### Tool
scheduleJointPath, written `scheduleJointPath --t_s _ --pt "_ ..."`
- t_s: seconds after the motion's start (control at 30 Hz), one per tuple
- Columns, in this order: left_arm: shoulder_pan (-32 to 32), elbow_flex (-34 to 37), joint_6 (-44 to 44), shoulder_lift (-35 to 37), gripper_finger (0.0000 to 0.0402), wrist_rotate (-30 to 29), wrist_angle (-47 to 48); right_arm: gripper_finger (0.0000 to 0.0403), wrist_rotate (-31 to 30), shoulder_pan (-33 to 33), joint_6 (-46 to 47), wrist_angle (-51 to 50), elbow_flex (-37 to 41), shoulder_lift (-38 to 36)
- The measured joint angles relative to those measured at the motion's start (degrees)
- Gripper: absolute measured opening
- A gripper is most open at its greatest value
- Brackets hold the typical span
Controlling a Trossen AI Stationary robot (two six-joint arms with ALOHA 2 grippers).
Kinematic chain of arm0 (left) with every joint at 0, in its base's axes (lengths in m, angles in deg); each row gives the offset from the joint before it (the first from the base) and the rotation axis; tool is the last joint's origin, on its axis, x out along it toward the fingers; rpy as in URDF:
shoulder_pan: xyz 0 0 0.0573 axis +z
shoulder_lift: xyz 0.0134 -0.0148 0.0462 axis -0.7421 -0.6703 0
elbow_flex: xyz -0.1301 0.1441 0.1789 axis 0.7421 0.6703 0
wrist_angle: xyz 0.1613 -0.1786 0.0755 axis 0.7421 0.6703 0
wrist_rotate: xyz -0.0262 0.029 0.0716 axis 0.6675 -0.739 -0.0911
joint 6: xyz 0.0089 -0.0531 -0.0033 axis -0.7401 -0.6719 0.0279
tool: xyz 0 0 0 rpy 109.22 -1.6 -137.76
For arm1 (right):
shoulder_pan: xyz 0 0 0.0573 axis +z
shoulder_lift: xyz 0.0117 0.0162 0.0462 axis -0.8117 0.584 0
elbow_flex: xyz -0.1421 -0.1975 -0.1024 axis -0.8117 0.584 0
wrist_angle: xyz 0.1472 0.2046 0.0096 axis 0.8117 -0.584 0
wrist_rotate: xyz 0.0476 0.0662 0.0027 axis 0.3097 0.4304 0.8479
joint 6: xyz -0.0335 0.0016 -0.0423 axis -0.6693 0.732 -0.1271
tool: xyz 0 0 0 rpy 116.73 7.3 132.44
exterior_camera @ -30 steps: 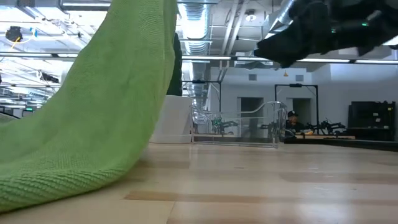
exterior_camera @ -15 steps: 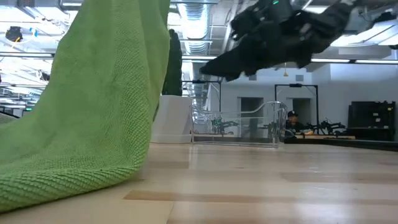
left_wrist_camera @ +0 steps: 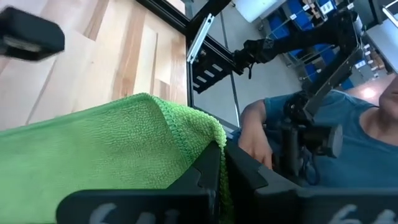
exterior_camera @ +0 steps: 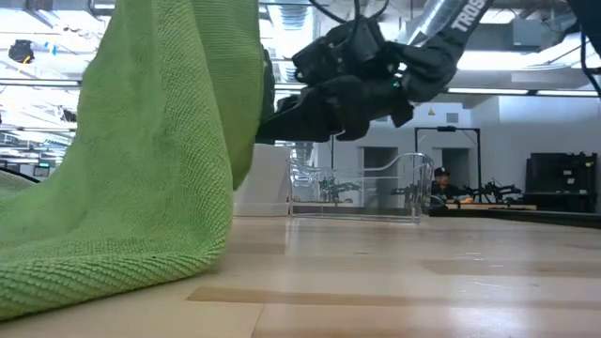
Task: Fold microfiber towels
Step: Fold the green towel
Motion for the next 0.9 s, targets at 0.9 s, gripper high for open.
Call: scheduleJointPath --t_s 0.9 --pt "0.15 0.04 0.76 0.00 0.0000 -2.39 0.40 0.0228 0.89 1.90 3.04 -17.55 -2.15 -0.54"
